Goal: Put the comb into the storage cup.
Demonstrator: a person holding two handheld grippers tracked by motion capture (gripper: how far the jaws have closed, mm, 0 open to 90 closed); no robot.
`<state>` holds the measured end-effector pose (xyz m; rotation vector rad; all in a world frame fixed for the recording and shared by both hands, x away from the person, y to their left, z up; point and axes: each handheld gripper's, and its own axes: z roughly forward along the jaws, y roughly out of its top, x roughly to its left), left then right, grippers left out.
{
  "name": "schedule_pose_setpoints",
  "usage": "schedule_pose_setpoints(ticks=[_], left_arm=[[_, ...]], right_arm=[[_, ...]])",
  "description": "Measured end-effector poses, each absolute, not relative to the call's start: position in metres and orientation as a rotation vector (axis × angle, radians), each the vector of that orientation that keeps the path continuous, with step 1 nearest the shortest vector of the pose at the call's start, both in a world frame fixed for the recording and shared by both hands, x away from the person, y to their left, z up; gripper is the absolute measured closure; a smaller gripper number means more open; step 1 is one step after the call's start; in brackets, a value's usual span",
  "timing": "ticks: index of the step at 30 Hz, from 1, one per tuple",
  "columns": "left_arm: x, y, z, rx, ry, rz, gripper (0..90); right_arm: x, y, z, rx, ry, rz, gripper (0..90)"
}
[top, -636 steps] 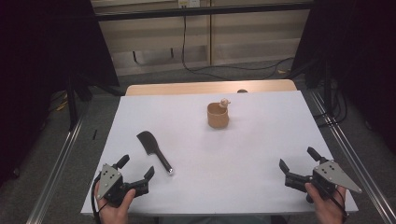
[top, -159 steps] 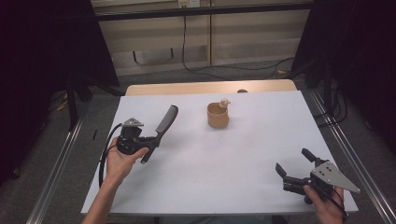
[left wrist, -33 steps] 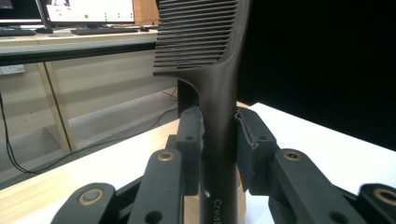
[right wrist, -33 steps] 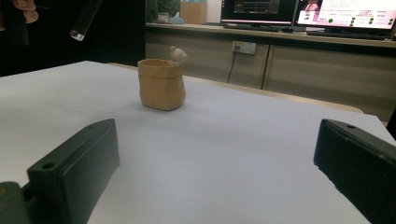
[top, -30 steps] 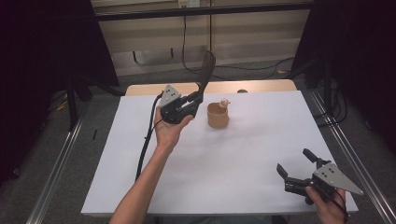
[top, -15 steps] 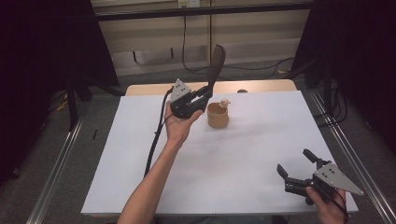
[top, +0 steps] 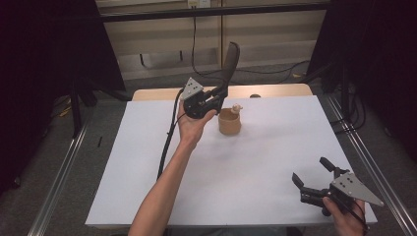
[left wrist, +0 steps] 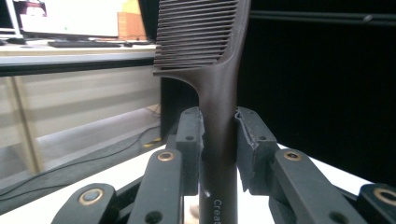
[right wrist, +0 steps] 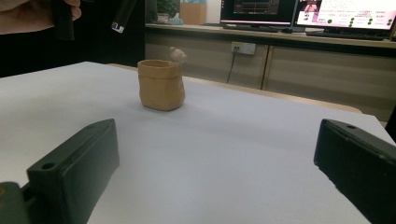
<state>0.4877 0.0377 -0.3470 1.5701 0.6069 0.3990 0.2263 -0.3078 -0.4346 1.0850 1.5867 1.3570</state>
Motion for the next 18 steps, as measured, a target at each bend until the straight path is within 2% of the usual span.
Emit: schedule_pose_setpoints(ticks=[18], left_arm=[[0.511, 0.025, -0.376, 1.617, 0.641, 0.405, 72.8]], right_arm=[[0.226, -0.309, -0.435, 1.090, 1.588, 1.357, 0.0]])
